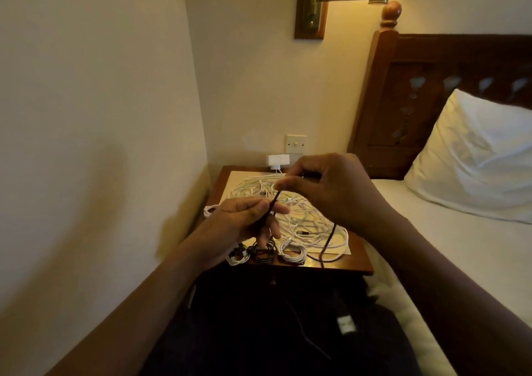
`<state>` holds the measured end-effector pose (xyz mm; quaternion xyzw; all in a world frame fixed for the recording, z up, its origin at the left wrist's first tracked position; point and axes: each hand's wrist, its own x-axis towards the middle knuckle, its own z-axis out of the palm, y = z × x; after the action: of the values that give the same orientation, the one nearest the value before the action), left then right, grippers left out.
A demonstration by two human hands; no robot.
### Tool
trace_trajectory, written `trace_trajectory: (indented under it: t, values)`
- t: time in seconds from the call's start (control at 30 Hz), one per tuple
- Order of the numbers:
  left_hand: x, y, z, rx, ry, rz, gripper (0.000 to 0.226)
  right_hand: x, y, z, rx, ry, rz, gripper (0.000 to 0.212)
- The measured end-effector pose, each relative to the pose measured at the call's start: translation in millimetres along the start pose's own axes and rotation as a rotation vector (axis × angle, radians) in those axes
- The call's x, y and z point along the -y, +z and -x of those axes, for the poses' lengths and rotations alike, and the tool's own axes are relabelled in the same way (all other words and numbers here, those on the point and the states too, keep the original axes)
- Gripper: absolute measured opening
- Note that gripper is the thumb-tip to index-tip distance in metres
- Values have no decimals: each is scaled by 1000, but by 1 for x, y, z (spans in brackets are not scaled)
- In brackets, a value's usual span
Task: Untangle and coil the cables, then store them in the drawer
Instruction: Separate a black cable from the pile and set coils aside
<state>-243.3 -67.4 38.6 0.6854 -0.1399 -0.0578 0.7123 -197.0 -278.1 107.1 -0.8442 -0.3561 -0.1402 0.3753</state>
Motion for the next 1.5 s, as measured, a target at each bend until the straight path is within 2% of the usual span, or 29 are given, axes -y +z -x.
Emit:
trace_trajectory:
  t: [0.17, 0.27, 0.37, 0.43, 0.53, 0.63, 0.77, 0.83, 0.87, 0.93, 1.03, 1.13, 1.23, 1.3, 1.37, 1.5]
  values:
    - [-6, -7, 8, 0, 7, 263, 31, -48, 27, 1, 1, 133, -110, 17]
    - [-22, -13, 4, -133, 79, 537, 29, -65, 48, 20, 49, 213, -140, 21]
    - [-31, -15, -6, -291, 160, 617, 25, -55, 75, 43, 211, 141, -77, 24]
    - [-30, -9, -15, -429, 178, 484, 21, -32, 89, 55, 331, 35, 1, 34]
    - [-9, 0, -18, -594, 190, -53, 24, 2, 84, 54, 420, -58, 69, 35]
    - [17, -6, -10, -551, 165, -459, 20, 17, 57, 44, 422, -104, 144, 29]
    - [22, -8, 8, -480, 128, -699, 26, 7, 20, 33, 321, -80, 191, 21]
    - [17, -6, 17, -421, 99, -763, 29, -4, 4, 30, 181, -71, 150, 15]
    - [14, -7, 23, -344, 50, -672, 31, -9, -3, 28, 109, -72, 135, 13]
    - [3, -8, 35, -124, -55, -323, 35, -22, -7, 24, 22, -61, 115, 12]
    - [-6, -7, 37, 35, -47, -2, 27, -46, 13, 26, 35, -18, 81, 11]
    - [-1, -1, 29, -1, -20, 232, 20, -62, 40, 37, 96, 2, 100, 17]
    - [9, 6, 24, -51, -62, 522, 16, -64, 57, 47, 199, 6, 266, 22]
    - [17, 12, 21, -105, -102, 625, 16, -64, 65, 52, 237, 10, 291, 21]
    - [23, 19, 19, -153, -131, 671, 19, -64, 70, 56, 187, 106, 97, 17]
    - [31, 37, 16, -195, -177, 704, 17, -62, 75, 64, -34, 508, -610, 12]
